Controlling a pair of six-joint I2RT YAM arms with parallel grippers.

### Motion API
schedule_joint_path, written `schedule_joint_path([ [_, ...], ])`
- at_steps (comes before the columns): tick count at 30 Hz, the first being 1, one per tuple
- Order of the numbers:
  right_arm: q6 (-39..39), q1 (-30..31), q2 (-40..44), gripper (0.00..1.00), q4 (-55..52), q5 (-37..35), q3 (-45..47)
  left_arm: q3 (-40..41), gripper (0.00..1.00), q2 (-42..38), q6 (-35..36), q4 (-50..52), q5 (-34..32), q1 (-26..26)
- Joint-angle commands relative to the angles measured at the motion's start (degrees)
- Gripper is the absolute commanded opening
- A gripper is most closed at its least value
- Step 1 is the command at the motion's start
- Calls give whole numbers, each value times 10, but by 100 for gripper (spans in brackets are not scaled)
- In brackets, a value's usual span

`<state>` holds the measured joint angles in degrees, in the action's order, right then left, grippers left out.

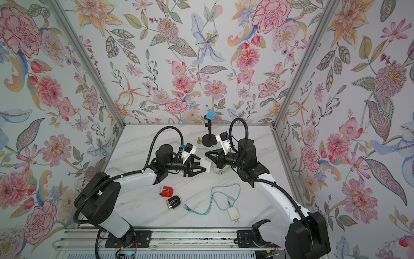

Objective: Charge the electric shaver
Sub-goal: Pick up the plug from the center of the board.

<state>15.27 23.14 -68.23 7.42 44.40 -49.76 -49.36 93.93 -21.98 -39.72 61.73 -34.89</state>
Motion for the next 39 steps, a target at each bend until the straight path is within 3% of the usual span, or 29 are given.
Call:
schedule_joint_path([
  [1,-11,3,13,0,33,10,0,-6,49,7,-2,-18,14,-4],
  [13,-19,7,19,1,31,3,12,-21,12,20,-18,-22,33,-4],
  [15,-21,7,18,8,27,4,12,-22,0,20,-20,-27,34,-5],
  [19,-64,5,20,47,-47,-8,6,-23,0,10,-2,-3,24,-3],
  [22,-91,-4,38,58,-88,-16,8,-31,0,2,35,51,22,-2],
  [29,-132,-16,70,63,-155,29,0,-54,0,-5,84,132,27,-2],
  [39,-157,-19,60,62,-178,26,17,-85,0,-22,125,206,31,-2],
])
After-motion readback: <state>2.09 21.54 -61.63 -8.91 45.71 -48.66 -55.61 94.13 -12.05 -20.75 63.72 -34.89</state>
